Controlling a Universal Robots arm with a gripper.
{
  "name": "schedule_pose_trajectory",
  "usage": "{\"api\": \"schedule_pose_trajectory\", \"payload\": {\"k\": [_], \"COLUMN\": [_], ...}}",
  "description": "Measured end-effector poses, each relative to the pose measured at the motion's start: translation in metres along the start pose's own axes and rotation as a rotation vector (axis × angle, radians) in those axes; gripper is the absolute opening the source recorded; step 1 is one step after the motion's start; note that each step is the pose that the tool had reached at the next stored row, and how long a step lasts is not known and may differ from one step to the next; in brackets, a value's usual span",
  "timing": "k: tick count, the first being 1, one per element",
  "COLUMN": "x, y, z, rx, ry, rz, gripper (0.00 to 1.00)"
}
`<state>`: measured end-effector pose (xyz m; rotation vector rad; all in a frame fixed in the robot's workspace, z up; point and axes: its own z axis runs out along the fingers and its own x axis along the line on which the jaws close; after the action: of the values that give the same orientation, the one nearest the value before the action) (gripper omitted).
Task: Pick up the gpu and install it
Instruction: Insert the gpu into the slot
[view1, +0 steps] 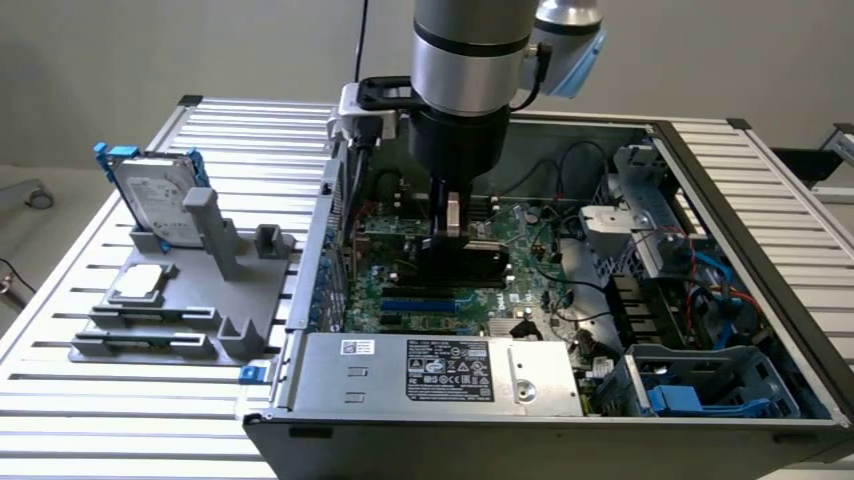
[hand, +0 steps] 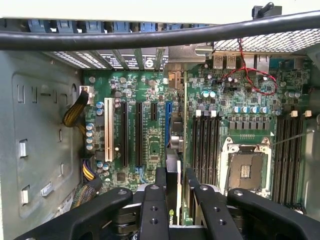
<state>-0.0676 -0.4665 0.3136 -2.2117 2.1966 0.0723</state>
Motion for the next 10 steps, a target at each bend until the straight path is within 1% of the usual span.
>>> {"api": "schedule_pose_trajectory", "payload": {"k": [2,10], "x": [0.000,0.001], "y": [0.0007,0.0034], "z": [0.0023,0.0168], "rx": [0.0001,0.0008], "ry": [0.0000,0.0000], "rz": [0.000,0.000], "gripper": [0.26,0.26]}}
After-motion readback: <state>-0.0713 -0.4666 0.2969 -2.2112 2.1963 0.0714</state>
